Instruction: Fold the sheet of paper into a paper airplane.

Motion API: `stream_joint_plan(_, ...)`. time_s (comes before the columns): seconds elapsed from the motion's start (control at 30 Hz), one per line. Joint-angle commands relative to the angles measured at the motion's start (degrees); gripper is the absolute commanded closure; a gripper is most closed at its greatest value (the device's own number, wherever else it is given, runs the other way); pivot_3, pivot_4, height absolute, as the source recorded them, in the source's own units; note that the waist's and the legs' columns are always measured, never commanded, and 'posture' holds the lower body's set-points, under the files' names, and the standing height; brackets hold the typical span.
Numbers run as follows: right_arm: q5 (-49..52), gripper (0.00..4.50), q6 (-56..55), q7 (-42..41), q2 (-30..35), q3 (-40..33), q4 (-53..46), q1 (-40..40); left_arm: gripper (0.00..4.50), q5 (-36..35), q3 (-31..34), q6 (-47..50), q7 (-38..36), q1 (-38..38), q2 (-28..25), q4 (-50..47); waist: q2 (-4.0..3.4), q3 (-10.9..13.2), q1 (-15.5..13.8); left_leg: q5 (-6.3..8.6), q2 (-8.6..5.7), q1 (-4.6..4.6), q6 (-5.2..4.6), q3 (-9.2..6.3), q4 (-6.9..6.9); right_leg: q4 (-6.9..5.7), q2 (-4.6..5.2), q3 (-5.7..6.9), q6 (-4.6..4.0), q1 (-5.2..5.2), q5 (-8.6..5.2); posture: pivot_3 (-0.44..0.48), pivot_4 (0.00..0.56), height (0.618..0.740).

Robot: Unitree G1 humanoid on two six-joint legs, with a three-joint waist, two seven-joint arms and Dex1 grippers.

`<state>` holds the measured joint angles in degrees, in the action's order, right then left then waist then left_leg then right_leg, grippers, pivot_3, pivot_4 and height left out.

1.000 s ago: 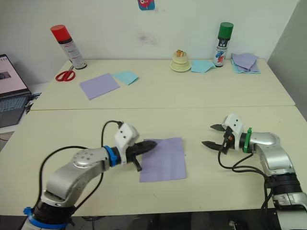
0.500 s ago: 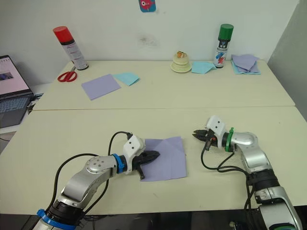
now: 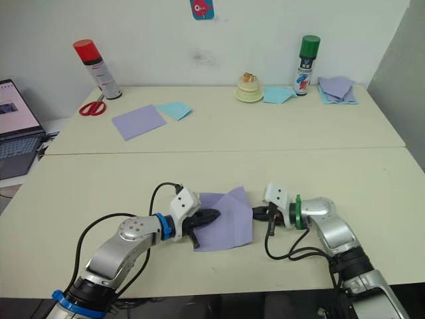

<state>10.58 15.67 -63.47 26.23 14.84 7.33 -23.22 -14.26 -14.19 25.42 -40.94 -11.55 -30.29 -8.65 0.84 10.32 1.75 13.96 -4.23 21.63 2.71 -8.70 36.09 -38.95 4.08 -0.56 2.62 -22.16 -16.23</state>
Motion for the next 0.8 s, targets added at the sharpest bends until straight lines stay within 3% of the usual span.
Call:
stream_joint_plan(0.03,3.38,4.49,3.29,0.75,-1.55,-1.59,-3.52,-1.23,4.50,2.06,0.07,1.04,0.50,1.26,-0.33,2.78,0.01,-0.01,-0.02,0.00,0.00,0.00,0.00,-0.01,0.00,0.00,0.00,0.00,0.00,0.00,0.00,0.000,0.150,0.740)
stream_joint_plan(0.3,5.17,4.49,4.91,4.08,-6.82,-1.88,-3.41,-3.24,4.50,1.96,0.67,1.48,0.16,1.55,-1.20,2.25,0.00,-0.02,0.02,0.00,0.00,-0.01,0.00,-0.01,-0.01,0.00,0.00,0.00,0.00,-0.01,0.00,0.000,0.150,0.740)
stream_joint_plan(0.53,2.74,4.49,1.75,5.41,-12.12,1.90,0.90,-4.28,4.50,0.91,1.86,5.91,-2.81,2.62,-5.86,-0.66,0.06,-0.08,0.21,0.00,0.07,-0.06,0.00,0.00,-0.06,0.00,-0.04,-0.05,0.00,-0.05,0.00,0.000,0.150,0.740)
stream_joint_plan(0.8,-6.32,4.49,-7.87,5.71,-13.45,9.06,8.99,-5.67,4.50,-1.06,5.32,9.54,-3.39,2.63,-8.10,-2.39,0.06,-0.08,0.40,0.02,0.08,-0.19,0.00,0.14,-0.14,-0.01,-0.11,-0.06,0.01,-0.06,0.00,0.000,0.150,0.740)
